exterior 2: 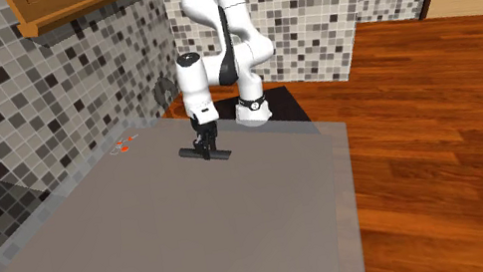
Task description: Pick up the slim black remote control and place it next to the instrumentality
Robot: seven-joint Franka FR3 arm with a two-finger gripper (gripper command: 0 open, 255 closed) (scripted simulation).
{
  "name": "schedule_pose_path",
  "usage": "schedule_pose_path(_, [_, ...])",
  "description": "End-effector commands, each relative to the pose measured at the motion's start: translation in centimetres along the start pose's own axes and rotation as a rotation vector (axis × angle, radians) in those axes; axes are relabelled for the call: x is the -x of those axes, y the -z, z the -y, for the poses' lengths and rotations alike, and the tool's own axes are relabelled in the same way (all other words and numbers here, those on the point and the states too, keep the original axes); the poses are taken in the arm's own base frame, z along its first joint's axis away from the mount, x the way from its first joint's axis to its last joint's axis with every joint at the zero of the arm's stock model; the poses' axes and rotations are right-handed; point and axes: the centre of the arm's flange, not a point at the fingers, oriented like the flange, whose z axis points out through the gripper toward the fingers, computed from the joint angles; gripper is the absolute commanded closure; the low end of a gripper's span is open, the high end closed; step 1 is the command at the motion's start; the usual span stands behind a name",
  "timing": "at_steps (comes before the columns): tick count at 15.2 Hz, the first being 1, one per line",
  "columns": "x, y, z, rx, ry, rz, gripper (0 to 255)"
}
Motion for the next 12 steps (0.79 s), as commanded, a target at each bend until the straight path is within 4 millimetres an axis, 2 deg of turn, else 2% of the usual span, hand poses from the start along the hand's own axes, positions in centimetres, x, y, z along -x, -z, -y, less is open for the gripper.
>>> schedule_pose_path(1, [0.0,-0.1,0.0,0.002,0.001,0.001,255])
schedule_pose_path(5, [0.0,-0.1,0.0,0.002,0.001,0.001,255])
schedule_pose_path(12, [-0.1,3.6,-0.3,0.002,0.001,0.001,255])
